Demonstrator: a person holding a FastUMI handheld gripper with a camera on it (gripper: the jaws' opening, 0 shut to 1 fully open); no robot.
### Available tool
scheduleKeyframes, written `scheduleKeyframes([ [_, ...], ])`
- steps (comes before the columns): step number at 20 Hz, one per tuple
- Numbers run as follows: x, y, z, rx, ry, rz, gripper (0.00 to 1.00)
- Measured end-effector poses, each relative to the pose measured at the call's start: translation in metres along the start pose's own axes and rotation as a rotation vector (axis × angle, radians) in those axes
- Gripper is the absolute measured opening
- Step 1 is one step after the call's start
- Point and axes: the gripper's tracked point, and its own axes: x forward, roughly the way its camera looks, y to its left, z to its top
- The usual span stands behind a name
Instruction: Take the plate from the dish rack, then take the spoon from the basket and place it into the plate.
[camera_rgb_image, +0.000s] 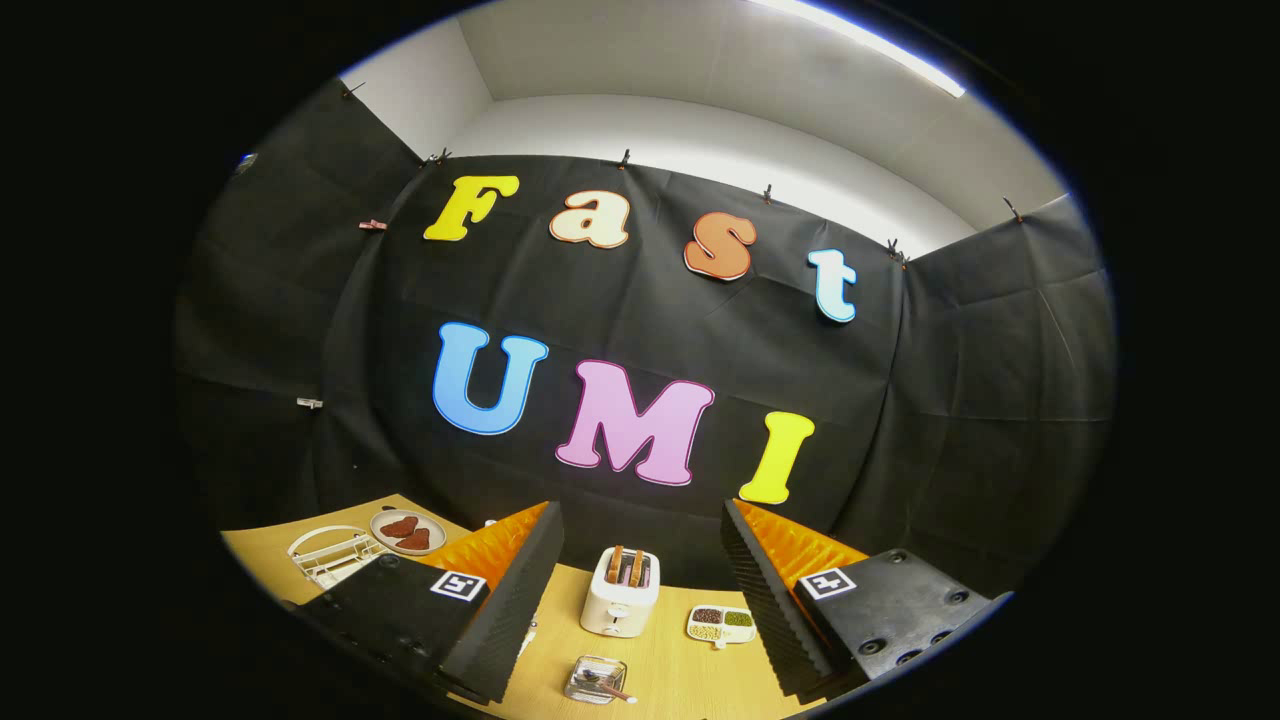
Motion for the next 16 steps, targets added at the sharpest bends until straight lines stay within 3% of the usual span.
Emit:
scheduleKeyframes([
  [16,0.013,0.012,-0.006,0.018,0.023,0.018,0.97],
])
